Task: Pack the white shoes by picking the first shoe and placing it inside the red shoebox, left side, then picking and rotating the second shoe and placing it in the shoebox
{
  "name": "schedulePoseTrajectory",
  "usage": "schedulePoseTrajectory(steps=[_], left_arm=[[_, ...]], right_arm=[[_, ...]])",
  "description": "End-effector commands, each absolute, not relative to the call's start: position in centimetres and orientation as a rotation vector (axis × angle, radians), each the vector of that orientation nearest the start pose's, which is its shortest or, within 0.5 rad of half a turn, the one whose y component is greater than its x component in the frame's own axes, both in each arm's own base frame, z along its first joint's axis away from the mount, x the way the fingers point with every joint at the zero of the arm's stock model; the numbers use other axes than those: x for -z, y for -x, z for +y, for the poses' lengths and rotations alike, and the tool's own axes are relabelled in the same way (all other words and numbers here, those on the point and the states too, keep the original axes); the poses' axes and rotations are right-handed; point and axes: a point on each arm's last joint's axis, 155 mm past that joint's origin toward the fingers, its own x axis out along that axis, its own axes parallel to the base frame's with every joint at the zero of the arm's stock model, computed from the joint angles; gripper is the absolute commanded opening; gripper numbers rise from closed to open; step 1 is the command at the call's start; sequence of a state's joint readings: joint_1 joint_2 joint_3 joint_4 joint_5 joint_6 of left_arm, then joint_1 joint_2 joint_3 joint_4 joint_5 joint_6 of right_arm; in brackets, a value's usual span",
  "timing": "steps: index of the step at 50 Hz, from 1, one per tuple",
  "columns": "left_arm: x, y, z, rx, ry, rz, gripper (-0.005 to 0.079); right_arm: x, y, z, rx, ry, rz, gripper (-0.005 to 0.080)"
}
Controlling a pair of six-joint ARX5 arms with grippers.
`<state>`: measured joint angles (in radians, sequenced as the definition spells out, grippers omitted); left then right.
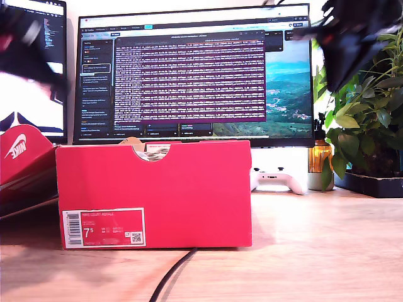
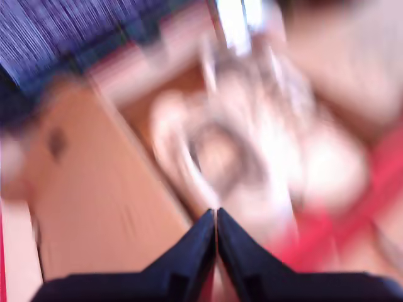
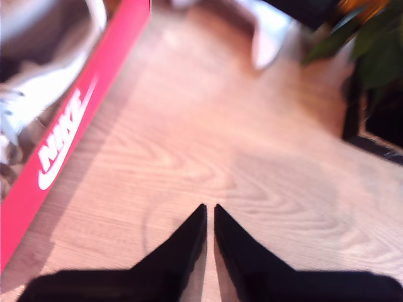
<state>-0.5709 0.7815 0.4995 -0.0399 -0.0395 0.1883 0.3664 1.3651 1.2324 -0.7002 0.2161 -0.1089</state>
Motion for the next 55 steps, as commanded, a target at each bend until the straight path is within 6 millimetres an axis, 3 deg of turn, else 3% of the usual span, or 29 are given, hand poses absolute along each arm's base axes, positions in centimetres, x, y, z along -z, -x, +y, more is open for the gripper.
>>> schedulePoseTrajectory(steps=[1, 5, 15, 27, 40, 49, 55], left_arm=[[-21.2, -28.6, -16.3, 0.540, -0.245, 0.212, -0.0021], [-22.0, -30.1, -14.9, 0.506, -0.219, 0.177, -0.0021], [-20.7, -33.2, -10.7, 0.406, -0.187, 0.214, -0.0021], [-21.9, -34.3, -7.6, 0.332, -0.172, 0.162, -0.0021], [-19.6, -33.9, -6.4, 0.306, -0.117, 0.148, -0.0021], [-17.9, -33.4, -6.3, 0.306, -0.094, 0.177, -0.0021], [-17.7, -33.2, -6.1, 0.295, -0.088, 0.173, -0.0021]], right_arm=[[-19.3, -37.2, 9.2, -0.167, 0.332, 0.777, -0.0001], [-19.5, -37.7, 8.7, -0.167, 0.355, 0.710, -0.0001], [-19.6, -39.8, 7.3, -0.133, 0.321, 0.573, -0.0001], [-18.5, -40.8, 4.5, -0.088, 0.280, 0.518, -0.0001], [-14.9, -39.9, 1.5, -0.021, 0.241, 0.548, -0.0001], [-13.3, -39.0, 1.3, -0.021, 0.206, 0.545, -0.0001], [-12.8, -37.9, 1.2, -0.012, 0.172, 0.540, -0.0001]])
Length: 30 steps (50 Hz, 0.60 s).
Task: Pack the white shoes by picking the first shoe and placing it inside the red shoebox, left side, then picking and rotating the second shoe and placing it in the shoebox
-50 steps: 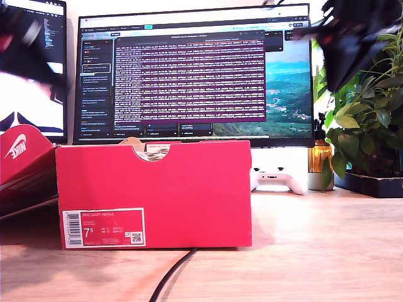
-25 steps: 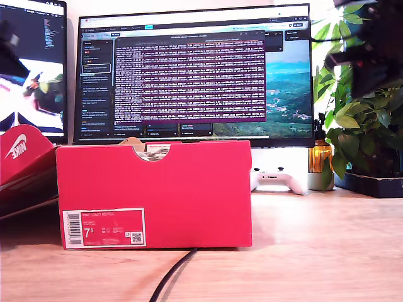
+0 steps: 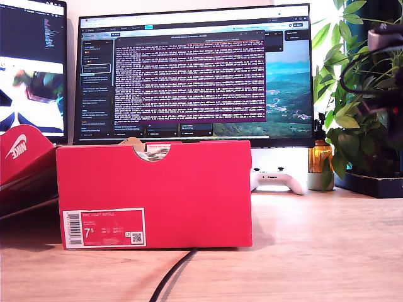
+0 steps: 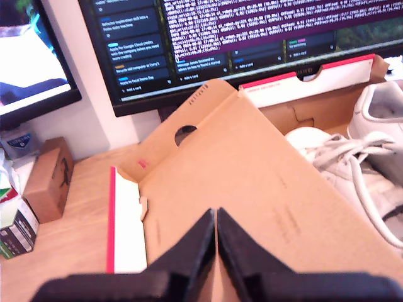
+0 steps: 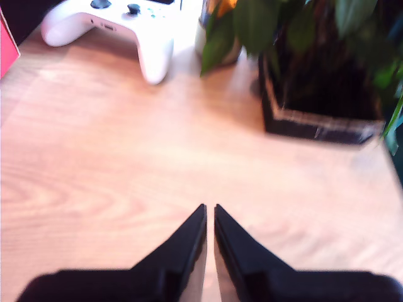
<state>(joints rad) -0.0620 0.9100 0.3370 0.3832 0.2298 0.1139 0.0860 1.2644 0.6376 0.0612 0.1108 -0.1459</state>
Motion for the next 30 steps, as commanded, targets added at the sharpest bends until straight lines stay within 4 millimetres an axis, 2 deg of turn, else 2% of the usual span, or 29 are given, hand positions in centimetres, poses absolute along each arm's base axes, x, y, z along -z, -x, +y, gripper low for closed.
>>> schedulePoseTrajectory(steps=[1, 18, 30], left_arm=[[-17.8, -33.1, -6.1, 0.291, -0.087, 0.170, -0.0021], [-17.0, -31.8, -5.1, 0.237, -0.070, 0.116, -0.0021], [-15.9, -30.6, -4.7, 0.219, -0.043, 0.111, -0.0021]], right_arm=[[-12.9, -37.7, 1.2, -0.011, 0.172, 0.532, -0.0001], [-14.9, -35.4, 0.9, 0.005, 0.163, 0.407, -0.0001], [-13.9, -33.8, 0.3, 0.040, 0.117, 0.393, -0.0001]])
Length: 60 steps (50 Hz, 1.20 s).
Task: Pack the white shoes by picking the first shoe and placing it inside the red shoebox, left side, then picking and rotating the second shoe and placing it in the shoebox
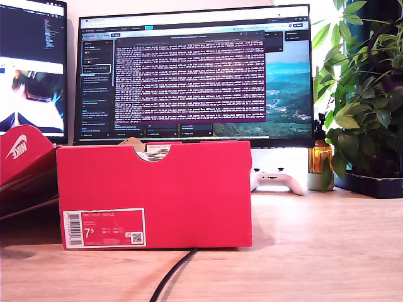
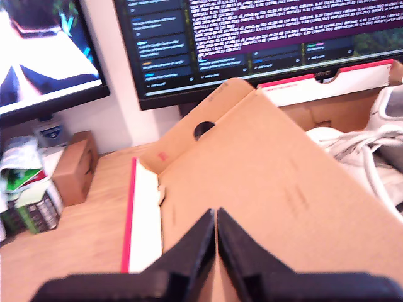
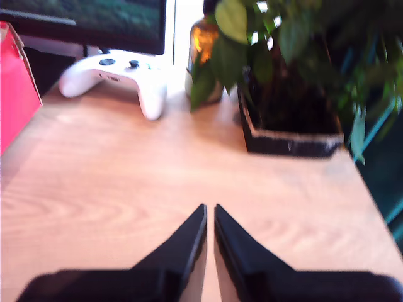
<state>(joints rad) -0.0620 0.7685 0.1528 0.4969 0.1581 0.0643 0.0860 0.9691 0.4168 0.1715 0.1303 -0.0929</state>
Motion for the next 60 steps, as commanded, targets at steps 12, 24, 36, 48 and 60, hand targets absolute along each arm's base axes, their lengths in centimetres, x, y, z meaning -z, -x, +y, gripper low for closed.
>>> schedulePoseTrajectory(steps=[12, 24, 36, 48, 60], left_arm=[[-15.3, -29.3, -4.5, 0.211, -0.015, 0.086, -0.0021], [-13.9, -28.0, -4.4, 0.208, 0.004, 0.076, -0.0021], [-14.5, -27.5, -4.3, 0.202, -0.024, 0.055, -0.0021], [-15.5, -26.8, -4.2, 0.202, -0.025, 0.018, -0.0021], [-16.2, -26.0, -4.2, 0.202, -0.023, -0.014, -0.0021]], right_arm=[[-12.8, -32.3, 0.2, 0.046, 0.085, 0.342, -0.0001], [-12.6, -30.8, 0.2, 0.042, 0.071, 0.275, -0.0001], [-13.2, -29.3, 0.4, 0.021, 0.091, 0.198, -0.0001], [-13.5, -28.2, 0.5, 0.013, 0.098, 0.137, -0.0001], [-13.8, -27.4, 1.1, -0.023, 0.093, 0.123, -0.0001]])
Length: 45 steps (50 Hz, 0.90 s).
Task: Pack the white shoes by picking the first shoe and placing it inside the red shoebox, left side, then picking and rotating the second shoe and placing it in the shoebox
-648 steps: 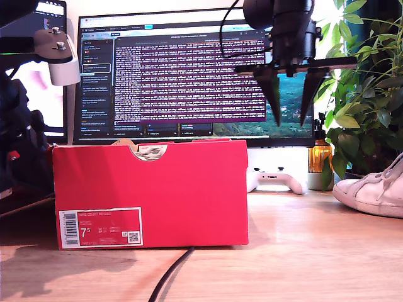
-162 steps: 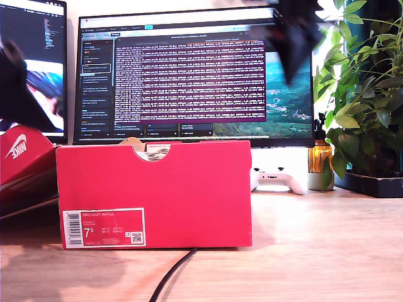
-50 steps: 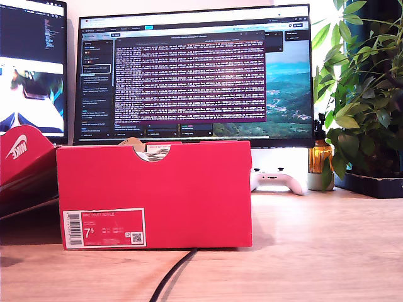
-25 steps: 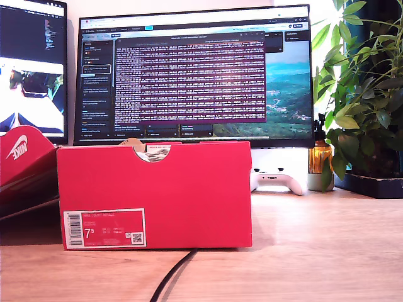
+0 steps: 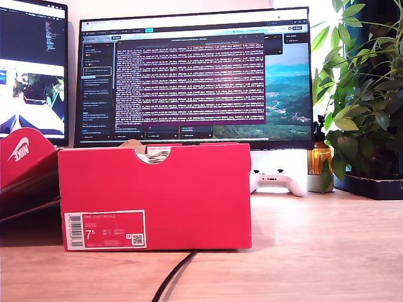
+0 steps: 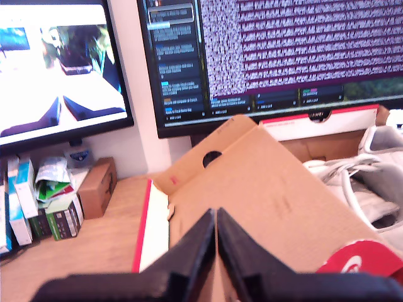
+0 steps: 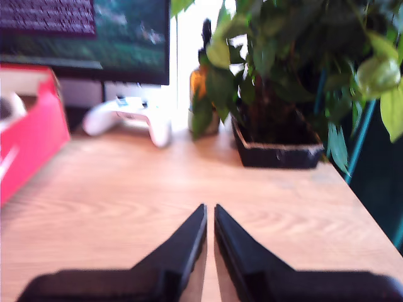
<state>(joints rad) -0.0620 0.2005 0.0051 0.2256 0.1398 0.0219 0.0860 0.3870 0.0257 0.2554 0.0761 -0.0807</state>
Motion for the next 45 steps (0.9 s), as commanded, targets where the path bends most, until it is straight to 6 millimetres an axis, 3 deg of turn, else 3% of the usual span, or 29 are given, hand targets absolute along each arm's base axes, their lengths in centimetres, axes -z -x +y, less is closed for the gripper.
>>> schedulePoseTrajectory(steps=[1, 17, 27, 45], left_arm=[[-16.3, -25.9, -4.2, 0.201, -0.022, -0.017, -0.0021], [-16.1, -25.0, -3.8, 0.184, 0.020, -0.015, -0.0021], [-13.9, -24.8, -4.4, 0.216, 0.040, 0.075, -0.0021], [-10.6, -24.3, -4.7, 0.229, 0.050, 0.210, -0.0021]], right_arm=[[-13.9, -27.3, 1.1, -0.023, 0.093, 0.123, -0.0001], [-13.5, -25.9, 0.6, -0.001, 0.089, 0.135, -0.0001], [-12.1, -24.8, 0.0, 0.024, 0.062, 0.186, -0.0001], [-11.7, -24.4, -0.6, 0.065, -0.012, 0.221, -0.0001]])
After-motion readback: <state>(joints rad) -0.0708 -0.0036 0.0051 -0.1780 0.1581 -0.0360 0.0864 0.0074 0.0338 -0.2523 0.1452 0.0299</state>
